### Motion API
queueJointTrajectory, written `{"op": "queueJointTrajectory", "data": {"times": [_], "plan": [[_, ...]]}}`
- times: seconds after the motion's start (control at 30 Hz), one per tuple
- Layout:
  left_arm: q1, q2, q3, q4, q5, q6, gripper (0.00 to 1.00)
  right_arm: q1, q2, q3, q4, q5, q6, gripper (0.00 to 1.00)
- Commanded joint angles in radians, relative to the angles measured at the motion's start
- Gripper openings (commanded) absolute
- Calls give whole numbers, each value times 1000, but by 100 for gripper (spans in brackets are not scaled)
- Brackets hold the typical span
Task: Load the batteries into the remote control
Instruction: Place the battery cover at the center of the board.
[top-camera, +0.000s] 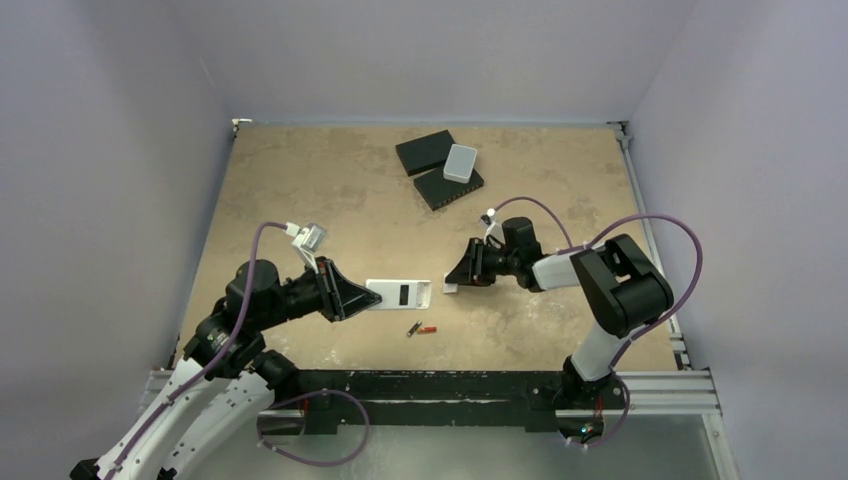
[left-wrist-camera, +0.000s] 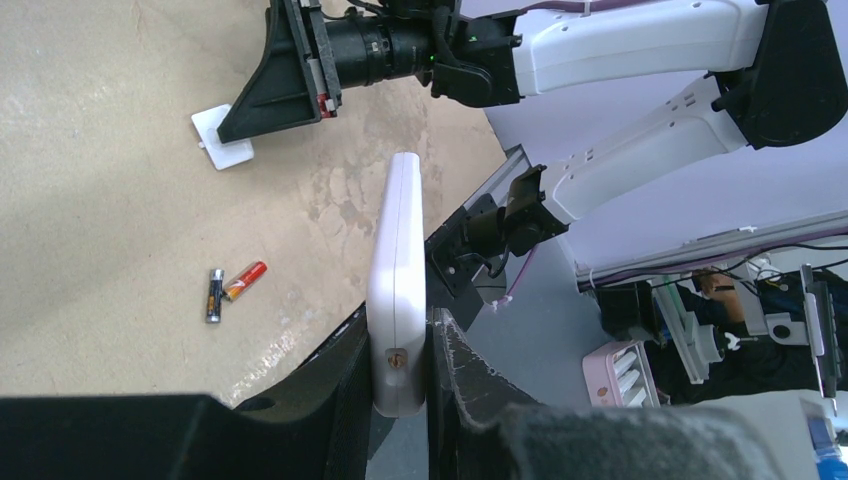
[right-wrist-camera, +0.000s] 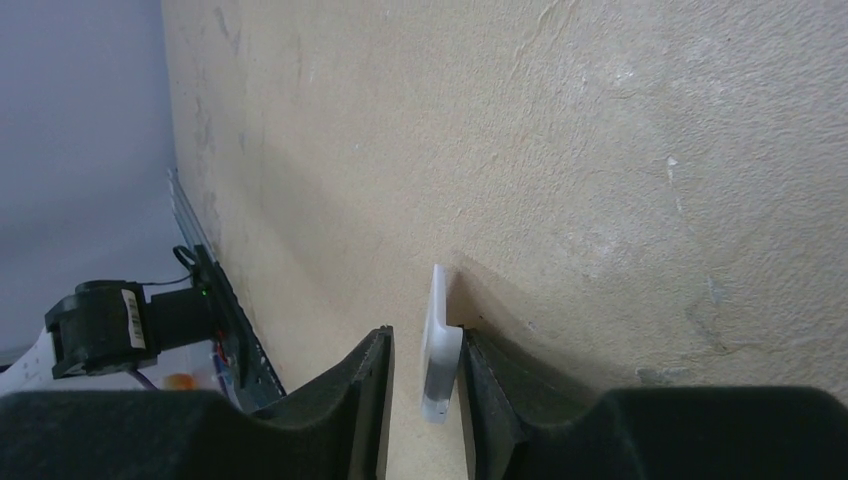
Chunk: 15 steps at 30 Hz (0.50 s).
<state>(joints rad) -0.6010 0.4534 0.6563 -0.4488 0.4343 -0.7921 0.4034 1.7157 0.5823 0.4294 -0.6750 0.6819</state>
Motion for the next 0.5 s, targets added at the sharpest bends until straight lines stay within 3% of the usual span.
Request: {"op": "queueJointTrajectory", "data": {"times": [0.0,0.27,0.47], "plan": [[8,2,3,52,4,11,0,-9,-10,-11,1,22,-20,38],[7,4,8,40,-4,8,0,-15,-51,-3,-82,69,-65,47],[6,5,8,38,-7,6,0,-16,-88,-2,-138,115,-92,48]]}}
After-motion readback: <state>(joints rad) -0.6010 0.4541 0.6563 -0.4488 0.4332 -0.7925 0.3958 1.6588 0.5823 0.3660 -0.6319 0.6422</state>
